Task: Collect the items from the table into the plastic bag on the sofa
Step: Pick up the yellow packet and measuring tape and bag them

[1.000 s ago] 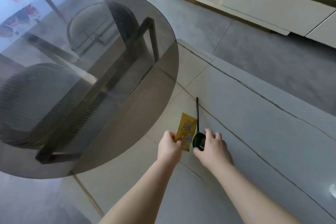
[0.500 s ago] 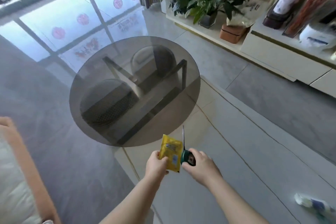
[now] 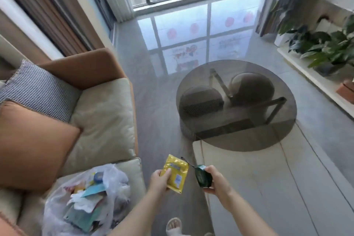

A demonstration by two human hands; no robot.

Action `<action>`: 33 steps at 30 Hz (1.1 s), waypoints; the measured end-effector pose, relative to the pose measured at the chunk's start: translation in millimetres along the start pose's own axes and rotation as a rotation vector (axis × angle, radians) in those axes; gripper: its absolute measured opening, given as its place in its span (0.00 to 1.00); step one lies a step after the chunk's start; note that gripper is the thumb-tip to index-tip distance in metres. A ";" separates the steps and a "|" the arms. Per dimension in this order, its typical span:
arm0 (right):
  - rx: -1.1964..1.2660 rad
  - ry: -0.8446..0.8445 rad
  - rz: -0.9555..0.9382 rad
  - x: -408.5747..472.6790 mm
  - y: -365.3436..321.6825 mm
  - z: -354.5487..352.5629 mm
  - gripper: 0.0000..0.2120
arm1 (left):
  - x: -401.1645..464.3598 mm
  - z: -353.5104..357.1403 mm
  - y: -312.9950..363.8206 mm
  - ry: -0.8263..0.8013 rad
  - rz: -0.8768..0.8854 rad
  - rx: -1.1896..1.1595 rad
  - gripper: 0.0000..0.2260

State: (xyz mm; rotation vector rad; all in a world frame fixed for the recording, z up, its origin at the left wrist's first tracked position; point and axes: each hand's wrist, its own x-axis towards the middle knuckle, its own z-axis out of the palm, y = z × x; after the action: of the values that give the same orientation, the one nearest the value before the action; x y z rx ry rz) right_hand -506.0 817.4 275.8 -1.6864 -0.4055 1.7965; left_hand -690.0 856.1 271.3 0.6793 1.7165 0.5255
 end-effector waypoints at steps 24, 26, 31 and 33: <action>-0.551 -0.084 -0.004 4.4 28.5 341.2 0.05 | 78.5 -343.3 -188.7 0.500 -0.304 -0.366 0.11; -0.622 -0.067 0.030 10.9 34.0 359.0 0.05 | 64.5 -353.6 -170.5 0.465 -0.297 -0.360 0.06; -0.749 -0.037 0.042 23.7 41.3 390.3 0.07 | 57.9 -368.1 -145.6 0.442 -0.306 -0.278 0.09; -0.848 -0.046 0.003 31.5 42.7 400.1 0.08 | 60.2 -370.6 -138.7 0.456 -0.331 -0.250 0.11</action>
State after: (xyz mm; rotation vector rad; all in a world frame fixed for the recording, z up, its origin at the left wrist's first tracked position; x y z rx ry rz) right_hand -904.1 883.2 277.8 -2.1672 -1.3251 1.7773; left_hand -1083.4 797.2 226.1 0.0887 2.0884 0.6794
